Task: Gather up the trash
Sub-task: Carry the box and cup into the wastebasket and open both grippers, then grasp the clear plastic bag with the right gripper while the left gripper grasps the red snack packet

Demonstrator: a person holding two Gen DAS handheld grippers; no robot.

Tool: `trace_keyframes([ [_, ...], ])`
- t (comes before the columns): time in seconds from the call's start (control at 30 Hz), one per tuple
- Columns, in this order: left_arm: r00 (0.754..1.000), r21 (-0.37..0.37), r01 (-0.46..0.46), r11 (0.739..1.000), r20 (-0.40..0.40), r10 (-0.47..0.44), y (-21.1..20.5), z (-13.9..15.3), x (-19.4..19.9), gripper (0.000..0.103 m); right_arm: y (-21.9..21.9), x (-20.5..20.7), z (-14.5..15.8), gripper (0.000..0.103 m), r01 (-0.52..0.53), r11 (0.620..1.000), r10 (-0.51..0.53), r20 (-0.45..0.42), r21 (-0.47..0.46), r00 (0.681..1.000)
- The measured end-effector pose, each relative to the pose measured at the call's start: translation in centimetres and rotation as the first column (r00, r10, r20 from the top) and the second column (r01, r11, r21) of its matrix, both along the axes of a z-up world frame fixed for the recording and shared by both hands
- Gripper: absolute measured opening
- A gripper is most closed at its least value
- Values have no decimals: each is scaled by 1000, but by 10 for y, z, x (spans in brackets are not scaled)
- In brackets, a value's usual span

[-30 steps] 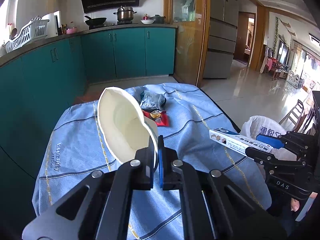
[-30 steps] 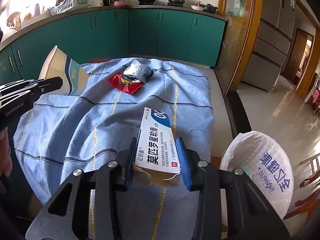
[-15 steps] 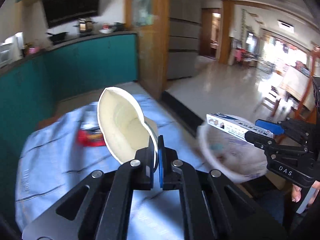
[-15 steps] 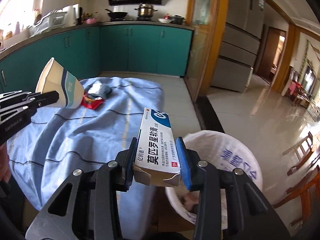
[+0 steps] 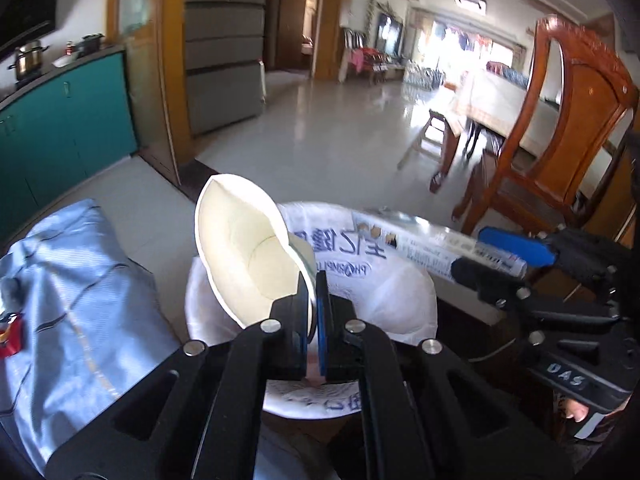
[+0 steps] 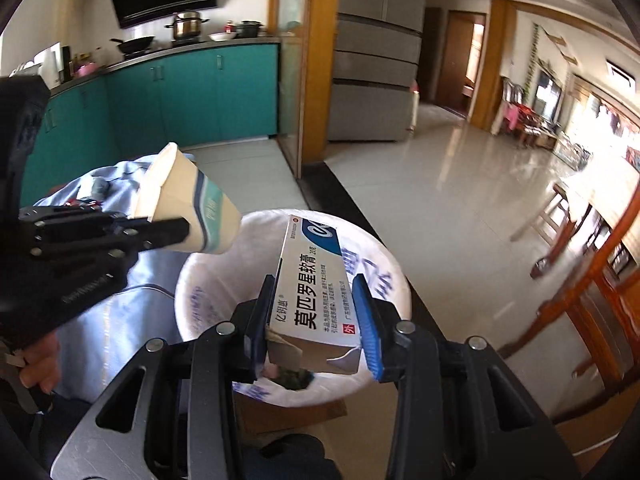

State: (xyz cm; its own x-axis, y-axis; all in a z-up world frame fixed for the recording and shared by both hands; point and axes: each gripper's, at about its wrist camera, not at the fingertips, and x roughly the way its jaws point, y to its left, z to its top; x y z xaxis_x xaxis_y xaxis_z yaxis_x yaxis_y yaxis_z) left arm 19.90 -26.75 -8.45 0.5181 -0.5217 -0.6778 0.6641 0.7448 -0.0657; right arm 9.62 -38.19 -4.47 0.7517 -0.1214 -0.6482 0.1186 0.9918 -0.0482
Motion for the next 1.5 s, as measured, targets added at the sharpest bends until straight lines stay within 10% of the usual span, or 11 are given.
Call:
trace_keyframes([
  [0.13,1000,64,15,998,9,-15,-19,-14,-3,11,-15,0,-7,39,31,999,-30,-4,35,1000],
  [0.17,1000,88,2,996,19,-4,-20,-15,-3,20,-14,1,-7,39,30,999,-30,-4,37,1000],
  [0.23,998,104,-44,994,55,38,-21,-9,-2,75,-13,2,-8,39,28,999,-28,-1,37,1000],
  [0.27,994,82,-71,994,90,64,-13,-3,-3,76,-12,2,-8,39,25,999,-25,-1,39,1000],
  [0.63,935,51,-302,952,212,285,105,47,12,78,2,38,-30,39,4,999,-1,-65,39,998],
  [0.9,811,72,-545,835,300,503,243,62,42,83,25,66,-37,55,0,999,4,-88,46,996],
  [1.07,747,110,-658,745,216,629,324,41,89,82,80,98,-25,65,-117,993,117,-77,11,990],
  [1.4,841,156,-541,827,74,536,330,-30,143,83,207,203,-9,66,-363,930,366,-66,60,928],
  [1.5,847,181,-530,829,62,528,329,-42,152,63,244,240,-13,66,-437,892,446,-80,114,891],
])
